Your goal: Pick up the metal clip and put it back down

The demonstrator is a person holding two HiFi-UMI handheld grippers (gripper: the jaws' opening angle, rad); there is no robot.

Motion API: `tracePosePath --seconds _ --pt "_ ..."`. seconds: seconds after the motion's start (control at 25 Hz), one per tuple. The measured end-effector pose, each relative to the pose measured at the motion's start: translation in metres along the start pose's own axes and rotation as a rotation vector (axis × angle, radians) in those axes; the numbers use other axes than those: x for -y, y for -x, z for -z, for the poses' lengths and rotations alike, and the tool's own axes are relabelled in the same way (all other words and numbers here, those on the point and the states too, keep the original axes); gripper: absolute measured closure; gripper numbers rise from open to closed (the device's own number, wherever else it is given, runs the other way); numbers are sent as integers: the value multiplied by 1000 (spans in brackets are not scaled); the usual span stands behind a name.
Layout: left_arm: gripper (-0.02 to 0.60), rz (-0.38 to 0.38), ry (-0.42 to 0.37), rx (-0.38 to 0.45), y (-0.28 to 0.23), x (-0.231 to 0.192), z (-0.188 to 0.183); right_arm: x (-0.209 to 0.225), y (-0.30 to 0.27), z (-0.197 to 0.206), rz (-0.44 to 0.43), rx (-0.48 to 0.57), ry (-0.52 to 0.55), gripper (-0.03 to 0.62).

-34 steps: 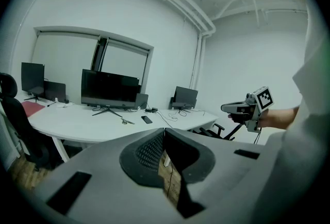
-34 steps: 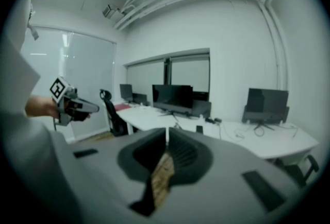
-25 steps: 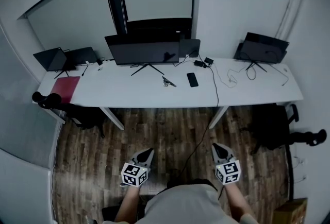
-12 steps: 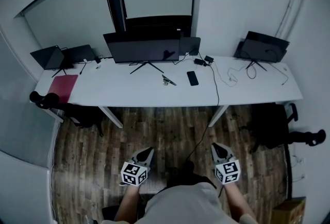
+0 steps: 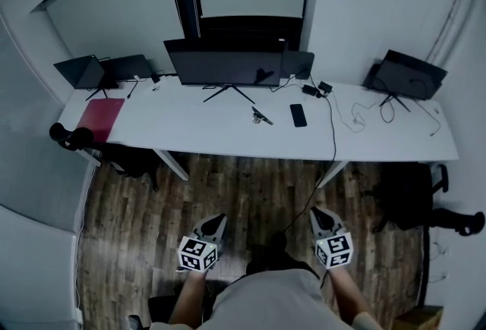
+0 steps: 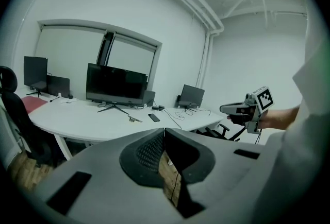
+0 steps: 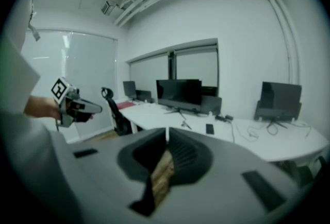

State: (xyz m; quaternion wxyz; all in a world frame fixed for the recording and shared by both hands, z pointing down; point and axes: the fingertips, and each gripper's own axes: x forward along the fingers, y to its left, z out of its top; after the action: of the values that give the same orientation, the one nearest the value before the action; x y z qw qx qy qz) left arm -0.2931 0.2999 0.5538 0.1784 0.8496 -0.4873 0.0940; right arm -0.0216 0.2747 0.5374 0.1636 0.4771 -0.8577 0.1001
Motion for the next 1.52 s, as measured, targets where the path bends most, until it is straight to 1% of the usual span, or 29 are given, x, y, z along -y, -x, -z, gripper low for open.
tracePosePath --seconds 0.4,0.8,1.24,1.52 --pt "548 -73 45 -7 -33 -17 -11 34 -51 -15 -72 -22 19 559" --pt "548 -133 58 -2 -80 -21 -31 76 -97 -36 -143 -24 46 559" --pt "548 -177 54 -11 -130 -10 -46 128 -128 -38 -204 -22 47 559" --pt "548 -177 43 -14 -149 -4 -56 143 -135 -40 -214 -15 46 559"
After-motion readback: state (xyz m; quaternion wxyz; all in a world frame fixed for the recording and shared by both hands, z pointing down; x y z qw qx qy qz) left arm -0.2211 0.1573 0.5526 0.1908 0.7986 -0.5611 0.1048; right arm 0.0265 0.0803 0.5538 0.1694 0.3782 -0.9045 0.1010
